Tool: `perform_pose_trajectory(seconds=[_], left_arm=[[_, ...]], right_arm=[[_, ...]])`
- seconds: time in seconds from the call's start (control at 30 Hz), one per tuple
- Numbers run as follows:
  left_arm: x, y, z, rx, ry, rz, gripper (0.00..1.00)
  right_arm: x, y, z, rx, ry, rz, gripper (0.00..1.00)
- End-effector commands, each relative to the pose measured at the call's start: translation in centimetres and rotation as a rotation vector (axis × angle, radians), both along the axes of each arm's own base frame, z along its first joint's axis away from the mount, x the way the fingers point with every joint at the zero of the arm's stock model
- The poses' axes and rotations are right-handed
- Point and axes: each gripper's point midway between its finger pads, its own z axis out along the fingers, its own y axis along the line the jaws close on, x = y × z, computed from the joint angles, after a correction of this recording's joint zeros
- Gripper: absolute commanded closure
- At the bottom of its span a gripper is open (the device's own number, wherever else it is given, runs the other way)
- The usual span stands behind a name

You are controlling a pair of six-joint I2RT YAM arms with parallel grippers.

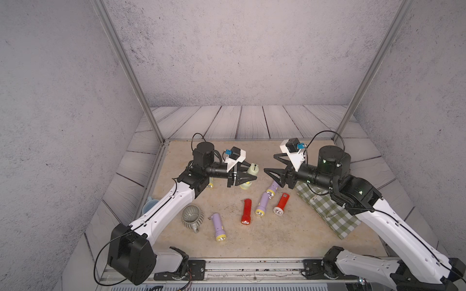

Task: Close the plug at the bottom of the flashlight
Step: Pick up the flashlight from the center of the board, then close the plug of the flashlight.

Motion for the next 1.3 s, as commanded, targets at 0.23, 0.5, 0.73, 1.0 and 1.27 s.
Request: perform_pose_trajectory(seconds=[0.23, 0.5, 0.73, 1.0, 1.27], left_arm=[[-1.4, 0.5, 1.2, -0.014, -0.034, -0.125, 1.0], [-0.8, 0.4, 0.5, -0.008, 0.002, -0.147, 1.0], [-0.7, 0.4, 0.3, -0.006, 0.013, -0.152, 1.0], [-0.7, 0.4, 0.3, -0.007, 0.014, -0.159, 1.0], [-0.5, 0.2, 0.0, -0.004, 0.027, -0.166, 1.0]], right_arm=[[-0.1, 0.3, -1.7, -0.274, -0.02, 0.059, 0.31], [-0.5, 2.3, -1.6, -0.388, -0.092, 0.078, 0.33], [-0.5, 4.0, -2.9, -0.443, -0.088, 0.104, 0.36], [-0.2, 4.6, -3.7, -0.452, -0.071, 0.108, 0.41], [0.0, 4.7, -3.8, -0.455, -0.078, 0.104, 0.48]])
